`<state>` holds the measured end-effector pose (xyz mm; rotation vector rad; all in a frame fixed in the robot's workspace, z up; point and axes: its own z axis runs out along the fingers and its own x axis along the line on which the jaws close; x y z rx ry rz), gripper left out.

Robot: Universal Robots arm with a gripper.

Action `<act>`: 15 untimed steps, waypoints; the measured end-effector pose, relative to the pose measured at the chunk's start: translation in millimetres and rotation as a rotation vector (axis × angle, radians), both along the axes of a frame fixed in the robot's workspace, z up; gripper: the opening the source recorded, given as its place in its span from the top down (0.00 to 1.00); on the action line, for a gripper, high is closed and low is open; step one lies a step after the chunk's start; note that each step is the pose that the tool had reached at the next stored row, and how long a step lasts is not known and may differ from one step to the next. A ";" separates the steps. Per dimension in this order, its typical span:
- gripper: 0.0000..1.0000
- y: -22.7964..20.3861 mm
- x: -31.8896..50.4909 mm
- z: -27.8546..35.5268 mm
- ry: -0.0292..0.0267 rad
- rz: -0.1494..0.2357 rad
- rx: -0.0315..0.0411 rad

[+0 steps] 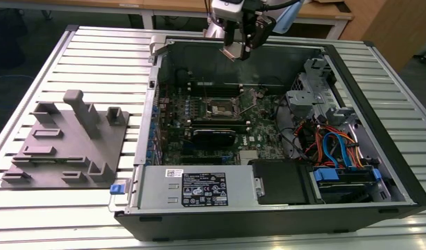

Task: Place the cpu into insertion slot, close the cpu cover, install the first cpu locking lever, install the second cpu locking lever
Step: 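Place the cpu into insertion slot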

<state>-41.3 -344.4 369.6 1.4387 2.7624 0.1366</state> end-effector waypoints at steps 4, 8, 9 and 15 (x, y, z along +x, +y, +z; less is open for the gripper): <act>0.46 0.0 0.0 -0.1 0.0000 -0.023 0.0000; 0.46 0.0 0.0 -0.3 0.0000 -0.067 -0.0001; 0.46 0.0 0.0 -0.3 0.0000 -0.079 0.0000; 0.46 0.0 0.0 -0.5 0.0001 -0.131 -0.0001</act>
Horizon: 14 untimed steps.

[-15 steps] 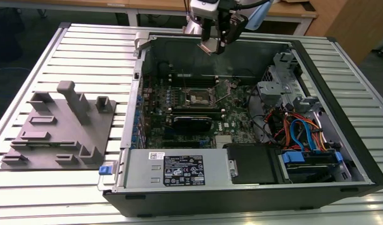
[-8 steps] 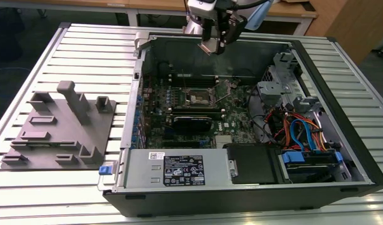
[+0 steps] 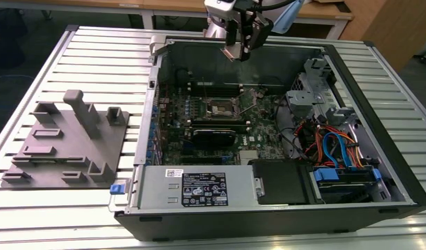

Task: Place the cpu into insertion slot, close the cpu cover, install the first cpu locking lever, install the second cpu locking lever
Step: 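Place the cpu into insertion slot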

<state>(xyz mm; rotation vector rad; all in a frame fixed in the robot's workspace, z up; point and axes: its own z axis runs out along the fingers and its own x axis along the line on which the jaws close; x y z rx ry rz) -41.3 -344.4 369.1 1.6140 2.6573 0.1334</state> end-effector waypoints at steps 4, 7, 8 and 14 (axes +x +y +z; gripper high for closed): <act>0.46 0.0 0.0 0.0 0.0000 0.000 0.0000; 0.46 0.0 0.0 0.0 -0.0001 -0.001 0.0000; 0.46 0.0 0.0 0.0 -0.0001 -0.001 0.0000; 0.46 0.0 0.0 0.0 -0.0001 -0.002 0.0000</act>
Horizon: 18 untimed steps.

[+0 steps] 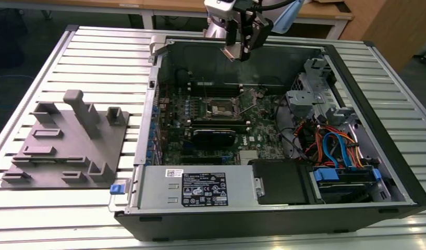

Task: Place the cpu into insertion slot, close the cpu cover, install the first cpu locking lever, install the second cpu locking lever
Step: 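Place the cpu into insertion slot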

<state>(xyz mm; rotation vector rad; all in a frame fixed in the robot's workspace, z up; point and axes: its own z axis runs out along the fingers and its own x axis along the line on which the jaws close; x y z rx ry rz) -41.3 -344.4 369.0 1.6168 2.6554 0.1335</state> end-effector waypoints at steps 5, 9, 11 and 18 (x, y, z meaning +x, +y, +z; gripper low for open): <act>0.46 0.0 0.0 0.0 0.0000 -0.018 0.0000; 0.46 0.0 0.0 -0.1 0.0000 -0.047 0.0000; 0.46 0.0 0.0 -0.1 0.0000 -0.063 0.0000; 0.46 0.0 0.0 -0.2 0.0000 -0.105 -0.0002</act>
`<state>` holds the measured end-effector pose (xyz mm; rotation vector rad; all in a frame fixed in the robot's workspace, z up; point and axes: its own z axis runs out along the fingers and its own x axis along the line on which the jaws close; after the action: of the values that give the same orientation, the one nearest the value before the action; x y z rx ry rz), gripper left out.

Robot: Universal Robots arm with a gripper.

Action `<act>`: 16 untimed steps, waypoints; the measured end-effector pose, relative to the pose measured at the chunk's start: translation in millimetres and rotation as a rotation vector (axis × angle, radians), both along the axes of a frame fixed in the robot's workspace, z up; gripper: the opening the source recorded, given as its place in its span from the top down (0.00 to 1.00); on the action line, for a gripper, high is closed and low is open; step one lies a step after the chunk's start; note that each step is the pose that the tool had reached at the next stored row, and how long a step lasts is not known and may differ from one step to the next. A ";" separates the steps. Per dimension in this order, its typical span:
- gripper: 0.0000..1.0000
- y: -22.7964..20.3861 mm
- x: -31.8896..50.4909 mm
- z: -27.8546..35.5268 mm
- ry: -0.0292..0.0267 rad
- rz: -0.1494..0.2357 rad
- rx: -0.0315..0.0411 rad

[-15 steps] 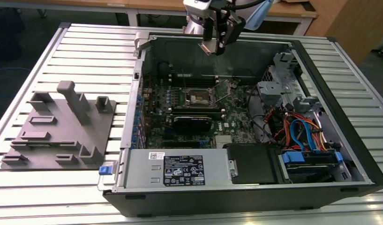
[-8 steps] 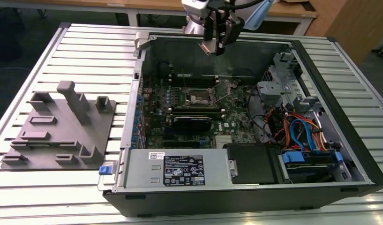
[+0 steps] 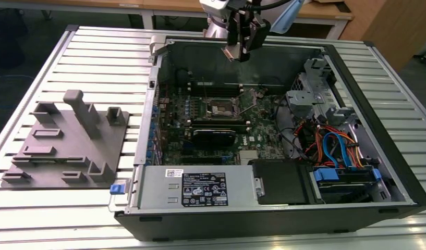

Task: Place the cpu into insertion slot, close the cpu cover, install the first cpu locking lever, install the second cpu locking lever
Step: 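Place the cpu into insertion slot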

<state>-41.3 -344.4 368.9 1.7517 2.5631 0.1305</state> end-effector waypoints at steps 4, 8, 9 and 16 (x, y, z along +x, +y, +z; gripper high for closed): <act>0.46 0.0 0.0 0.0 0.0000 0.000 0.0001; 0.46 0.0 0.0 0.0 0.0000 0.000 0.0001; 0.46 0.0 0.0 0.0 0.0000 0.000 0.0001; 0.46 0.0 0.0 0.0 0.0000 -0.013 0.0001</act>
<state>-41.3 -344.4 368.8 1.7683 2.5511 0.1303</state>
